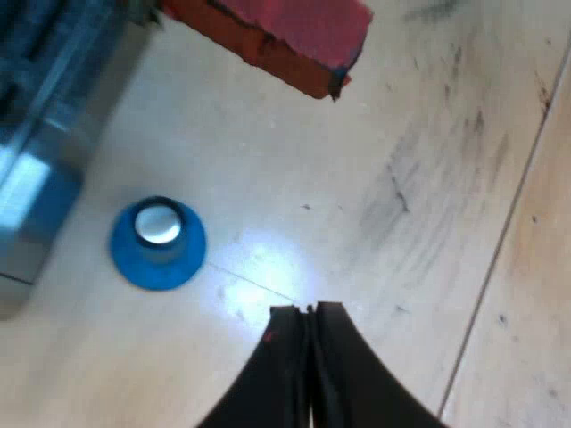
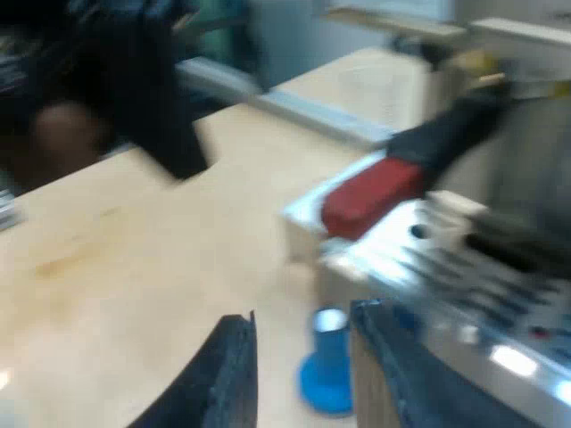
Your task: Put the handle in the coffee machine
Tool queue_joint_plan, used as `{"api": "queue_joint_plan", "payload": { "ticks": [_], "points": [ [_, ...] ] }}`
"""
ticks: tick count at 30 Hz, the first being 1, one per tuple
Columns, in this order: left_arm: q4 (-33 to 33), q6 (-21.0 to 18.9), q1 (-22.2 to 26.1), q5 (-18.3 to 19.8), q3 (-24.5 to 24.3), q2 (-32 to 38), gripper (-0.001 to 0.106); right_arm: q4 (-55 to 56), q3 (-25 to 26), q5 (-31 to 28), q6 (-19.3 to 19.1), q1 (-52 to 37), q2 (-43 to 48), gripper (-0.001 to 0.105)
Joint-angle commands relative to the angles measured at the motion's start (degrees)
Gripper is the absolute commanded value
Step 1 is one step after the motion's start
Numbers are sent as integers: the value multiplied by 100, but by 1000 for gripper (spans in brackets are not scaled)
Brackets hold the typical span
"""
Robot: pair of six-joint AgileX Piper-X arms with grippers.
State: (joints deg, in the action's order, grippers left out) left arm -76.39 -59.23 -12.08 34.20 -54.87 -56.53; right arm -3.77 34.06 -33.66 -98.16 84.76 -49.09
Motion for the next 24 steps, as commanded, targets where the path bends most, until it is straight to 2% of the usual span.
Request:
{"api": "queue_joint_plan", "payload": {
  "ticks": [1, 11, 13, 14, 17, 18, 19, 21, 24],
  "points": [
    [-158, -9, 62, 145, -10, 311, 0, -21, 1, 283, -45, 9, 51, 29],
    [-447, -393, 67, 185, -10, 1100, 1, -21, 1, 287, -3, -14, 51, 29],
    [-644, -393, 78, 99, -10, 1197, 14, -21, 1, 307, 11, -23, 51, 29],
    [-740, -393, 78, 23, -10, 1212, 22, -21, 117, 831, 78, -415, 51, 29],
    [-788, -393, 78, -7, -10, 1225, 29, -3, 171, 971, 78, -585, 51, 29],
    [-914, -383, 78, -7, -10, 1228, 49, 0, 185, 1016, 78, -660, 51, 29],
    [-936, -374, 78, -7, -10, 1228, 55, 73, 246, 1276, 78, -861, 51, 29],
    [-935, -360, 78, -7, -10, 1228, 58, 415, 349, 1733, 335, -1188, 51, 29],
    [-935, -346, 78, -7, -10, 1228, 58, 490, 354, 1866, 374, -1279, 51, 29]
  ]
}}
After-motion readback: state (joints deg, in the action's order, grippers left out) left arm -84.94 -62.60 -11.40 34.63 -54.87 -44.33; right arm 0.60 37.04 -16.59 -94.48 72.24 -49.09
